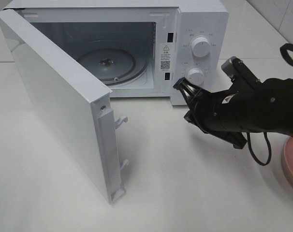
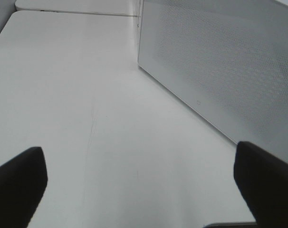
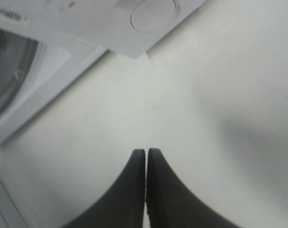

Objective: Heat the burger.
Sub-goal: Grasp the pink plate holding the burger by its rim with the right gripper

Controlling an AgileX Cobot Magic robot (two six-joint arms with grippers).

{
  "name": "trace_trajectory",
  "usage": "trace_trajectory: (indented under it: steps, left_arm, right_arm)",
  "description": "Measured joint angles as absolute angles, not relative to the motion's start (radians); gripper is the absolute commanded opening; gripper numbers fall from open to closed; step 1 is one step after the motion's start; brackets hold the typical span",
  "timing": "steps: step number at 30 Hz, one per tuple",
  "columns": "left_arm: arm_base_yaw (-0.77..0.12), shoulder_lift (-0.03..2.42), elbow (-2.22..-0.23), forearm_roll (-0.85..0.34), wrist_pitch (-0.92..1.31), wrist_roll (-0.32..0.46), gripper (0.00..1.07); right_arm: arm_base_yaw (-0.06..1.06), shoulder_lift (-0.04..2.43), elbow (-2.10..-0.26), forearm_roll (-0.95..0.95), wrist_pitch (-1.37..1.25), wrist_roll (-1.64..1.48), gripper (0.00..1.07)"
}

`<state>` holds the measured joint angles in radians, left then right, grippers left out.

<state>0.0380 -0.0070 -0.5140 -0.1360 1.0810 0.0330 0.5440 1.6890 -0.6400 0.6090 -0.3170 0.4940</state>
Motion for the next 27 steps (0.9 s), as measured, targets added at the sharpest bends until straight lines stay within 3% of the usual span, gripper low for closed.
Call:
trace_trajectory:
  steps: [9,20,27]
  left_arm:
    - [0.038,-0.007,-0.514,-0.136,1.081,0.033,1.0]
    - [0.038,-0.007,-0.514,-0.136,1.081,0.033,1.0]
    - [0.038,-0.007,-0.514,-0.136,1.081,0.033,1.0]
  right_arm:
    - [0.445,1.596,-0.639,0.557,0.051,0.133,0.04]
    - [0.404,1.503,-0.646,0.259,0.359,0.099,0.08]
    - [0.393,1.469,-0.692,0.169,0.544,0.099,0.1]
